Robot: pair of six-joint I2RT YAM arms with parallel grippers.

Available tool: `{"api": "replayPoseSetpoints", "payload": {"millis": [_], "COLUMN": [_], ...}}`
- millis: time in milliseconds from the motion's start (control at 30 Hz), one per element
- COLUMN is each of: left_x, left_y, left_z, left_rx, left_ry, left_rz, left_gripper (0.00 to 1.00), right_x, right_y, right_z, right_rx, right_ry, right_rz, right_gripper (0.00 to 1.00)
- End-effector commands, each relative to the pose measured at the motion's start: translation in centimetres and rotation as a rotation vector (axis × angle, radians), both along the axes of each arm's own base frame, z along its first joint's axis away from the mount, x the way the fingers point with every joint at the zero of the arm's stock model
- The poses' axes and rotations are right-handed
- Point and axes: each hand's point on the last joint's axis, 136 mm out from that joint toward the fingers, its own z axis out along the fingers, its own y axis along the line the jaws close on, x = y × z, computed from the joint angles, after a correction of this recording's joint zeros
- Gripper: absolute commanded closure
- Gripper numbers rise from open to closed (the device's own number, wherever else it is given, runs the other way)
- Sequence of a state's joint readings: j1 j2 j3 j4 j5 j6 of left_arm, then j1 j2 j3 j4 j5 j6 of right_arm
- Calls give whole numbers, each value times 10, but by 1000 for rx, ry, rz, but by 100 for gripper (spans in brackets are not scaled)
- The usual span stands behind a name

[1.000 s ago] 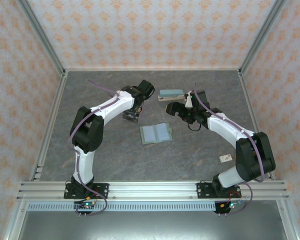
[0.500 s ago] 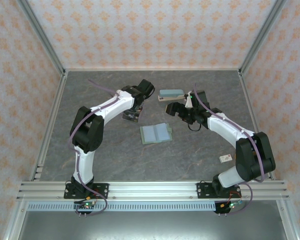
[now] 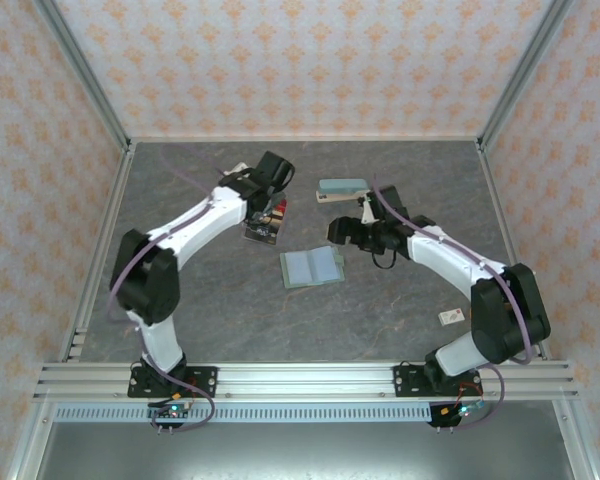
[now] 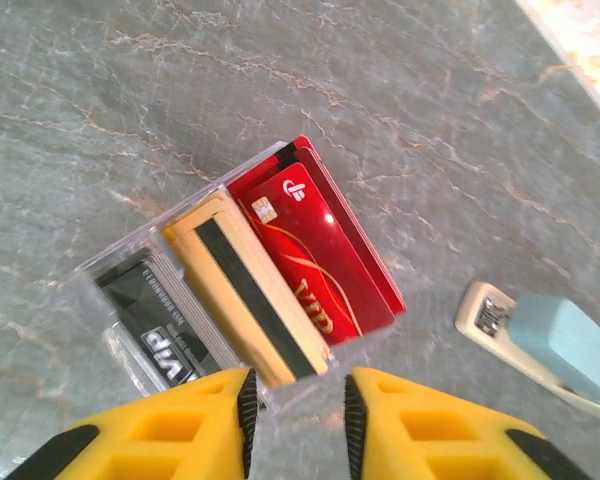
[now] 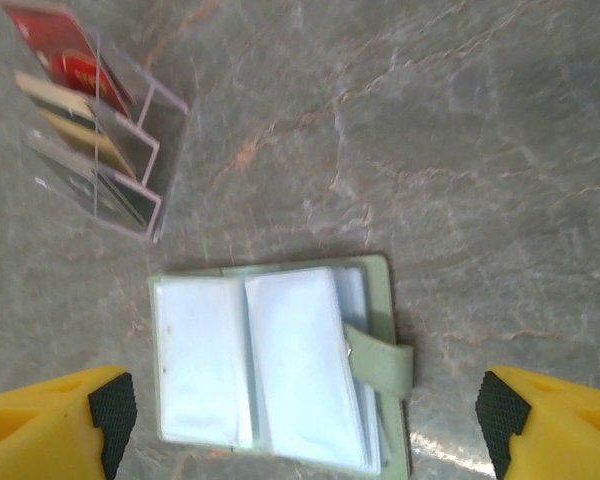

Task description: Take the credit cards out of the card holder

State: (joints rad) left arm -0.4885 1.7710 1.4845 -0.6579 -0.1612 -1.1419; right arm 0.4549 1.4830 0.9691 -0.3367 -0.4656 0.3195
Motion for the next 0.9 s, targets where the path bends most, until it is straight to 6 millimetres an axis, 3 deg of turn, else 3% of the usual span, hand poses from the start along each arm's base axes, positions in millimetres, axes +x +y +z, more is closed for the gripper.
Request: {"api": "replayPoseSetpoints", "payload": {"millis": [0,100,267,467,667,867], "left_x": [-17,-34,-58,-79,-84,-85], "left_y": [10,25,61,92,97,96], "left_z": [-2,-11,-23,-33,-39,-41], "left_rx": [12,-3,-16,-8,-16,-26], "left_ry": [27,47,54,70,78,82], "left_rz": [-141,-155,-107,-65,-74,-86], "left_gripper": [60,44,30,11,2,0], "right_x": [-8,-17,-27,-29,-28,-27], "right_y": [15,37,72,90,97,95], "right_z": [3,-6,-25,-51,-69,-83], "right_rx": [-156,-252,-356,-440,-500,-544], "right_ry": [-47,-57,-47,5,43,75], "right_rz": [77,144,227,242,246,248], "right_gripper": [12,13,13,8,6,6]}}
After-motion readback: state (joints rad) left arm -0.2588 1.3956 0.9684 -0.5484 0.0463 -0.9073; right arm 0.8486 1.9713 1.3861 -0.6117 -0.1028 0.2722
